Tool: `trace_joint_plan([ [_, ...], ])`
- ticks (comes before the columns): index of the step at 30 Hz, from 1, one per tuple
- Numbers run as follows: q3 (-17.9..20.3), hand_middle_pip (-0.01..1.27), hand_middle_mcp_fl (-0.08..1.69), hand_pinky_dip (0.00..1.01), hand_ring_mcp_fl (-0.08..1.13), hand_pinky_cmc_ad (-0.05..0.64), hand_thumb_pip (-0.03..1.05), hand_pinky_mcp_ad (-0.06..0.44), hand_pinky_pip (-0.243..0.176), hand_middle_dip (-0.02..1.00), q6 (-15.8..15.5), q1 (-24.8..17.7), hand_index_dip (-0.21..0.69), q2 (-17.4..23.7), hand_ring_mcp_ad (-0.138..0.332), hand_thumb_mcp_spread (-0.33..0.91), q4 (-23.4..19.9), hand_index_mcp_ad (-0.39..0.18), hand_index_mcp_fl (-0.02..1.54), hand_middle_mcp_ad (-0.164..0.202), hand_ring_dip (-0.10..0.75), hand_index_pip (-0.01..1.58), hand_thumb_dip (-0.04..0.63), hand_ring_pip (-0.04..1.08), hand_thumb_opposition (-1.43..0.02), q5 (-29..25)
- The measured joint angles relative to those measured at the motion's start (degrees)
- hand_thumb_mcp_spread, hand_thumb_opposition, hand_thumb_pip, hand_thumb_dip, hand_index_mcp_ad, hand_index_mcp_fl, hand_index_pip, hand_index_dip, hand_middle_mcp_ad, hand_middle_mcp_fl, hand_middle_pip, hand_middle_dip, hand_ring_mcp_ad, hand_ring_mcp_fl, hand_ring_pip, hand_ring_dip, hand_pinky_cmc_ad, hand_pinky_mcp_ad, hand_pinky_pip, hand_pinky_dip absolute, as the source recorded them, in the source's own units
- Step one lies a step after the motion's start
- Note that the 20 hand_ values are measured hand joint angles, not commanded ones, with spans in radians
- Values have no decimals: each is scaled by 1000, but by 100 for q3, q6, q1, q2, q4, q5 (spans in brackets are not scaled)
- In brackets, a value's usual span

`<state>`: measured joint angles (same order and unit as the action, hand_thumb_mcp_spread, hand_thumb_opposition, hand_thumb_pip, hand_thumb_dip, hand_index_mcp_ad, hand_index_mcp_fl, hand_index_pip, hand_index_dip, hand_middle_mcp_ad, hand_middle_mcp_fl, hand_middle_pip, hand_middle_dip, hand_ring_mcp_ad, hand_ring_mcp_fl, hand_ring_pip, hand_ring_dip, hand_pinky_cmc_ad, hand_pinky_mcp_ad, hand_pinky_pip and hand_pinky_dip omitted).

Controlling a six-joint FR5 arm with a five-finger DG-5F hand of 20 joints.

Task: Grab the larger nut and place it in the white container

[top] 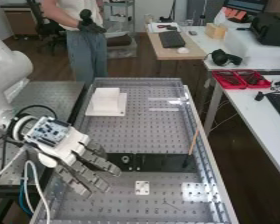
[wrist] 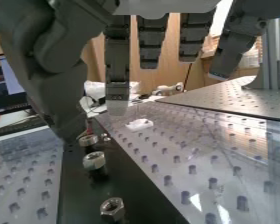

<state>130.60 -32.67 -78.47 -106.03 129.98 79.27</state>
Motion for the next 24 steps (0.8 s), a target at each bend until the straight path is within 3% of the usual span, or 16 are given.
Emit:
trace_joint_plan([
  [8, -76, 138, 12, 421, -2, 326, 705, 278, -91, 220, -1, -12, 188, -102, 169, 342, 27, -89, 21, 37, 82, 1489, 222, 91, -840, 107],
  [15, -105, 138, 0, 401, -3, 326, 705, 278, -91, 223, -33, 1, 229, -153, 169, 340, 34, -94, 19, 37, 87, 1511, 222, 75, -848, 194],
  [24, -175, 134, 2, 298, -2, 326, 702, 279, -91, 223, -73, 31, 316, -214, 168, 391, 80, -108, 17, 37, 87, 1522, 237, 73, -848, 257],
])
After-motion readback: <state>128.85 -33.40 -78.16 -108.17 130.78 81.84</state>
